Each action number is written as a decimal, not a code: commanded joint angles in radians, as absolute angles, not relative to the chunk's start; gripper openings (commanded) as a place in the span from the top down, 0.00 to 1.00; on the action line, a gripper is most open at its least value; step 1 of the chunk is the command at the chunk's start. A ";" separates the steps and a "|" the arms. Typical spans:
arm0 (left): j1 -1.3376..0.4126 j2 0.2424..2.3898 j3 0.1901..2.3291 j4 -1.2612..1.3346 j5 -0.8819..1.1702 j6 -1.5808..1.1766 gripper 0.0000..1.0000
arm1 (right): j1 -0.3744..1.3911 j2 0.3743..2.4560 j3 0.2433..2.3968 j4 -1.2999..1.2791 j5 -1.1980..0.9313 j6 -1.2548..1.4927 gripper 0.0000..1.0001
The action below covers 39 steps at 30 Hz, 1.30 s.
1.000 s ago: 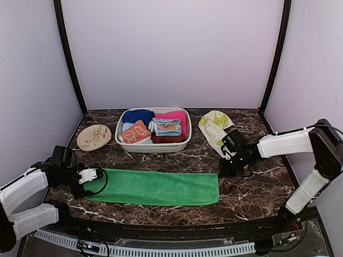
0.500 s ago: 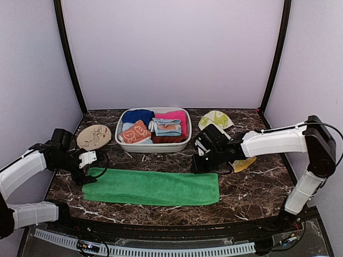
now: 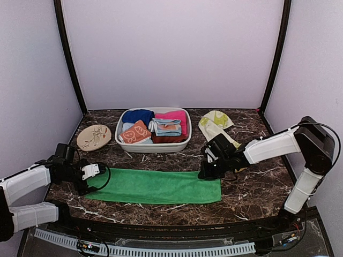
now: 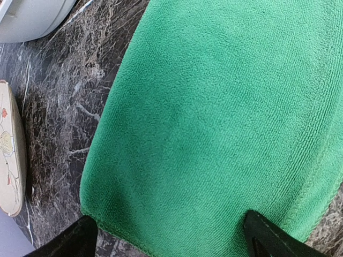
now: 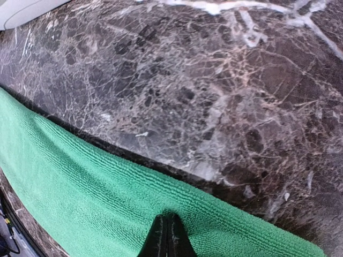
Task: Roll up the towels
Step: Smooth out the towel at the center of the board, then pick up the towel from the center of the board.
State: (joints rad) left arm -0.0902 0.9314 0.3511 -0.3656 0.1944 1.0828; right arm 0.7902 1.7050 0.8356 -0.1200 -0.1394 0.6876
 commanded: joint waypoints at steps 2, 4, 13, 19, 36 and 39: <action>-0.134 0.937 0.415 -0.450 0.213 1.061 0.01 | 0.765 1.703 0.850 -0.199 -0.087 0.651 0.83; -0.163 0.964 0.487 -0.487 0.229 1.022 0.01 | 0.762 1.673 0.891 -0.241 -0.073 0.631 0.72; -0.164 1.174 0.744 -0.662 0.288 0.879 0.01 | 0.726 1.475 0.797 -0.396 0.016 0.621 0.43; -0.152 1.164 0.658 -0.591 0.201 0.919 0.01 | 0.721 1.449 0.701 -0.377 0.030 0.629 0.39; 0.025 1.116 0.552 -0.477 0.125 1.010 0.01 | 0.801 1.564 0.731 -0.294 -0.038 0.665 0.62; 0.026 1.118 0.557 -0.471 0.124 0.997 0.01 | 0.817 1.587 0.726 -0.294 -0.033 0.675 0.71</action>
State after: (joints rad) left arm 0.0196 1.1374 0.5655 -0.5037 0.1314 0.9955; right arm 0.7918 1.5417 0.7338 -0.2752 -0.0113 0.6491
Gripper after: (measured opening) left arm 0.989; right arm 0.338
